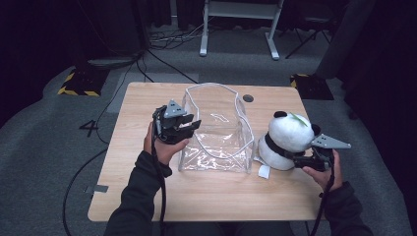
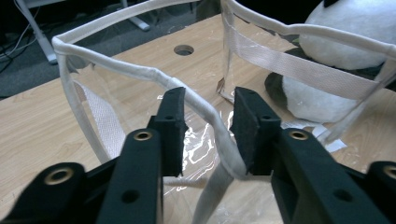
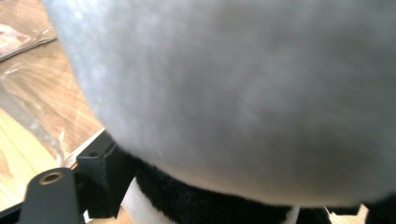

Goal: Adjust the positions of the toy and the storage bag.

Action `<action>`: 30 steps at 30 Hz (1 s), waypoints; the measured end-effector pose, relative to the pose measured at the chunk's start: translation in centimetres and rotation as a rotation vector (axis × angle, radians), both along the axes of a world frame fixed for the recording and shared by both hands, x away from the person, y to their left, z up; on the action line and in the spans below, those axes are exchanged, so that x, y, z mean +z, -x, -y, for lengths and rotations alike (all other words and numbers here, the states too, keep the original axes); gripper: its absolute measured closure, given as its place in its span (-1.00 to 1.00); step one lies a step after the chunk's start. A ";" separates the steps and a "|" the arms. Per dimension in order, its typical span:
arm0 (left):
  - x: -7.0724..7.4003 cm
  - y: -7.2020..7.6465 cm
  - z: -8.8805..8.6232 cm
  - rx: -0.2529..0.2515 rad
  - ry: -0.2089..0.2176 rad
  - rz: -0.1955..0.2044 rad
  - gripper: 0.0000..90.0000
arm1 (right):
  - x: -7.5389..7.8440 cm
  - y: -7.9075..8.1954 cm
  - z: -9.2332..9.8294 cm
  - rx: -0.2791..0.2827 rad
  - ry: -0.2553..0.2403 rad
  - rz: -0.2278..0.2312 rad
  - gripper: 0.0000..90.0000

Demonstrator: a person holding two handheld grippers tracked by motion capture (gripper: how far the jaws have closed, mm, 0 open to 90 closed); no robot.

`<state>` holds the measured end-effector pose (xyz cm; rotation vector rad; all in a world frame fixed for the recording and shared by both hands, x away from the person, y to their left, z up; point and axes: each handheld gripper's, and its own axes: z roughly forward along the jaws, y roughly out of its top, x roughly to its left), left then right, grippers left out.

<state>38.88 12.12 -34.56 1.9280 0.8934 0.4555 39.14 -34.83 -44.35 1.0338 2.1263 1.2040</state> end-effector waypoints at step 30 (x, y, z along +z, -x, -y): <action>-5.8 6.6 -3.5 -0.038 -0.080 0.034 -0.65 | 4.3 2.3 0.9 0.027 -0.016 0.126 -0.66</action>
